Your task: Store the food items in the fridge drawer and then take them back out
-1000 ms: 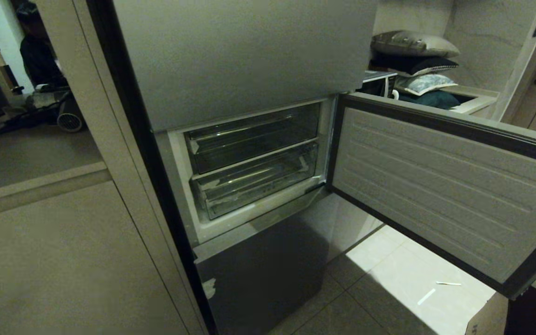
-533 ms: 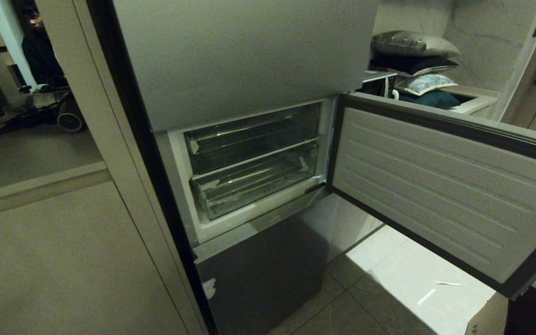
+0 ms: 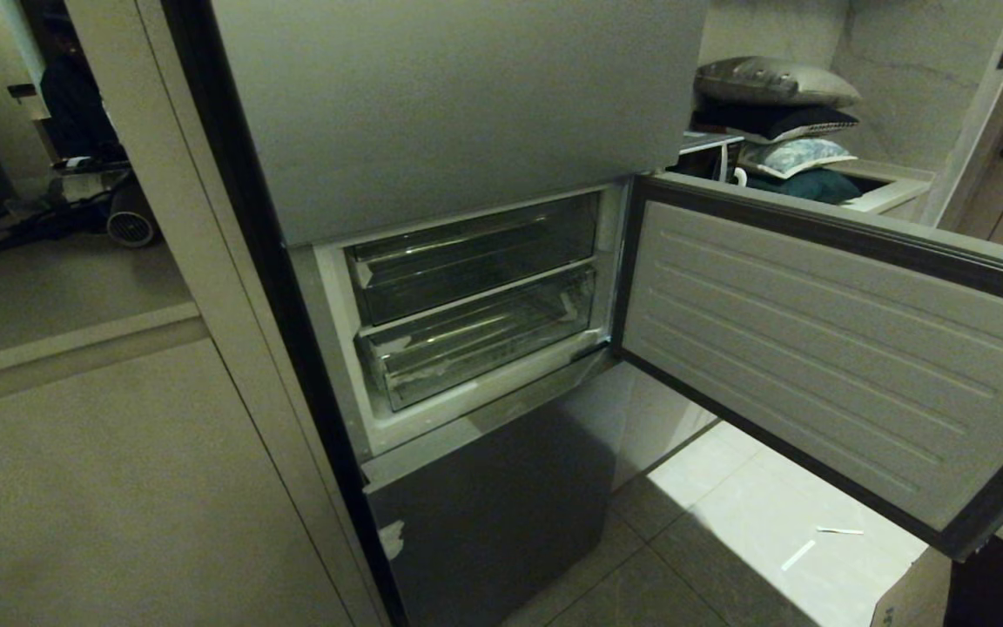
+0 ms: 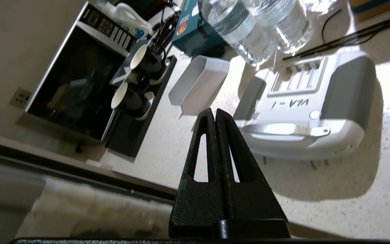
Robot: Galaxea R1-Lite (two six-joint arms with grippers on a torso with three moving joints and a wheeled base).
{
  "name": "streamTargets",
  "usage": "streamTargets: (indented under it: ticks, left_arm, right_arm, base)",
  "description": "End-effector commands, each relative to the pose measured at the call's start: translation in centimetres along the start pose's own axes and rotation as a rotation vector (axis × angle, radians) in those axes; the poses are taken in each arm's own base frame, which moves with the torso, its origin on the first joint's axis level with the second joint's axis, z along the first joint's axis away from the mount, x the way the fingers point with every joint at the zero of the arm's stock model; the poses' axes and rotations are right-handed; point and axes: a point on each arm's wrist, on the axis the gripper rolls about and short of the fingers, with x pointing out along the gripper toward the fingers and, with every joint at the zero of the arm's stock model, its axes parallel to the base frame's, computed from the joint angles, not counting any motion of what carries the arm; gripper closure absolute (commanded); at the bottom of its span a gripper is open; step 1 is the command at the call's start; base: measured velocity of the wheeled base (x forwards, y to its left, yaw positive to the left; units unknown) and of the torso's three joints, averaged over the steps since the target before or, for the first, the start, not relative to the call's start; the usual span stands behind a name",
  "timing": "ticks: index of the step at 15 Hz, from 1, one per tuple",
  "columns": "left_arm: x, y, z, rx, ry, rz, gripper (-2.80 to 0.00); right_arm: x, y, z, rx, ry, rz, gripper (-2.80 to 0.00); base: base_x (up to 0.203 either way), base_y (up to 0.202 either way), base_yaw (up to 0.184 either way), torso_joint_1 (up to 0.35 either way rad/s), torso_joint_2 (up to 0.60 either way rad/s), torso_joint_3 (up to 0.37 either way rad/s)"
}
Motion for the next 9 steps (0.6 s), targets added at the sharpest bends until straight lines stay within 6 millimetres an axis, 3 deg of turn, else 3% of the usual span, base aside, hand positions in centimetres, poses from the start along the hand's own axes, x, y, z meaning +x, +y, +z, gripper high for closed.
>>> streamTargets:
  ticks: [1,9]
  left_arm:
    - [0.0,0.0,0.0,0.000,-0.001,0.000,0.00]
    - [0.0,0.0,0.0,0.000,0.001,0.000,0.00]
  right_arm:
    - [-1.0,0.5,-0.4,0.003,0.023,0.027,0.00]
    - [-3.5,1.9,-2.6,0.003,0.088,0.063,0.00]
  base:
    - [0.000,0.000,0.000,0.000,0.00,0.000]
    - [0.000,0.000,0.000,0.000,0.00,0.000]
